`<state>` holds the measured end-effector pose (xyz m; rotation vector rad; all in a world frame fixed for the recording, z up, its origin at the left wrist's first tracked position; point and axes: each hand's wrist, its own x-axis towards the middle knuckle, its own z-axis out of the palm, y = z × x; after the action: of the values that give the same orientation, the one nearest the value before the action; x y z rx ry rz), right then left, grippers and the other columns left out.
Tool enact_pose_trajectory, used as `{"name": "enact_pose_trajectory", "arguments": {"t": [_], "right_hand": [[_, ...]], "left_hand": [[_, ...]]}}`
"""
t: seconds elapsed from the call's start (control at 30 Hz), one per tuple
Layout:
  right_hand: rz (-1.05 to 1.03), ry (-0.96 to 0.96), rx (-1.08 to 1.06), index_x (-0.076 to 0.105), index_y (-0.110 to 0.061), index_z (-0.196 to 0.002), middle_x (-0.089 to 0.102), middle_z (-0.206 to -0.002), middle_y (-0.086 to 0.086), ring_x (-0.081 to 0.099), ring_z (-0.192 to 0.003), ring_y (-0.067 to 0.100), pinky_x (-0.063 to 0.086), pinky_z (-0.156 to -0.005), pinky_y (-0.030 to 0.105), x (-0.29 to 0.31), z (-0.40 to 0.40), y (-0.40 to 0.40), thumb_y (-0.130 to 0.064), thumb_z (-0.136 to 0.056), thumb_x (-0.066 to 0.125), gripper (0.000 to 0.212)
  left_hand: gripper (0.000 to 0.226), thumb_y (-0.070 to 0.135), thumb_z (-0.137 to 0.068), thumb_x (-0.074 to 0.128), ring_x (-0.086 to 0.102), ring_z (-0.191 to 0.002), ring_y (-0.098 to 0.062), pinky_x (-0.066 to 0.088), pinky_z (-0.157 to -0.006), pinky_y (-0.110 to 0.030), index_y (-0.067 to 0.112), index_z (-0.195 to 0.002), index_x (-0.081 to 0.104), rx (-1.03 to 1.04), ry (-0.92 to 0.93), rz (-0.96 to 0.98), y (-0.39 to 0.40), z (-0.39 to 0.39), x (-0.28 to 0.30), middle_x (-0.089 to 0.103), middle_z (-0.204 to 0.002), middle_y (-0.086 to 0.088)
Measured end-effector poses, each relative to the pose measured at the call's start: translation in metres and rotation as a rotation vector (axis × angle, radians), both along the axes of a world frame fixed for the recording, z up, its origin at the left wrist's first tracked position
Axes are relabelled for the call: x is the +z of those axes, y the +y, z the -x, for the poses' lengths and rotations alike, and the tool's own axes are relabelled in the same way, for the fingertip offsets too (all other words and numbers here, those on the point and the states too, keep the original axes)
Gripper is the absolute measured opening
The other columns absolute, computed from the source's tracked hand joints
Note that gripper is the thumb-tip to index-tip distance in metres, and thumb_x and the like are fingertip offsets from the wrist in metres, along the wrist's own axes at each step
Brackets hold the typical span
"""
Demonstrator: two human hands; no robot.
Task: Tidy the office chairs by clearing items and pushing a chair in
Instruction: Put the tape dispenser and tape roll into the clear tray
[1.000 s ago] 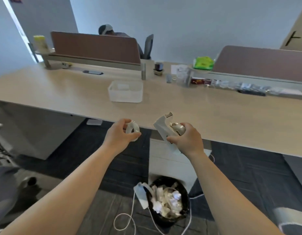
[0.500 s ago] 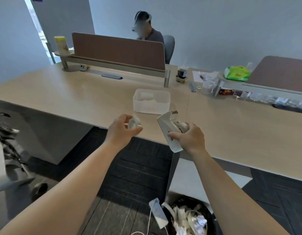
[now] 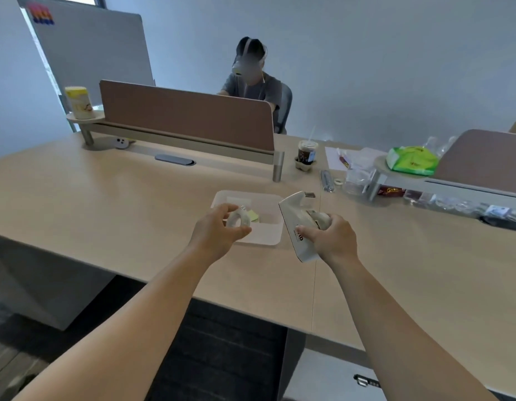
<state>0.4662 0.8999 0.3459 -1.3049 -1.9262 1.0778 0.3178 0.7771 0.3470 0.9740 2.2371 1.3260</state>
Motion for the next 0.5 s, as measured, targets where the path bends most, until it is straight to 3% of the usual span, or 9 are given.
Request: {"name": "enact_pose_trajectory", "arguments": {"t": [0.23, 0.5], "right_hand": [[0.05, -0.071, -0.142, 0.056, -0.007, -0.115, 0.063, -0.115, 0.011, 0.058, -0.104, 0.028, 0.042, -0.08, 0.032, -0.019, 0.052, 0.055, -0.023, -0.072, 0.074, 0.05], [0.148, -0.177, -0.26, 0.046, -0.005, -0.119, 0.058, -0.121, 0.009, 0.057, -0.104, 0.028, 0.045, -0.082, 0.036, -0.043, 0.157, 0.101, -0.022, -0.071, 0.072, 0.058]], "left_hand": [[0.052, 0.017, -0.08, 0.067, 0.054, -0.102, -0.024, 0.039, -0.077, -0.028, 0.012, -0.128, 0.048, -0.074, -0.017, 0.068, 0.077, 0.072, -0.021, 0.056, -0.124, -0.01], [0.05, 0.019, -0.08, 0.066, 0.051, -0.093, -0.02, 0.041, -0.074, -0.03, 0.011, -0.126, 0.049, -0.23, -0.003, 0.187, 0.157, 0.179, -0.052, 0.055, -0.124, -0.011]]}}
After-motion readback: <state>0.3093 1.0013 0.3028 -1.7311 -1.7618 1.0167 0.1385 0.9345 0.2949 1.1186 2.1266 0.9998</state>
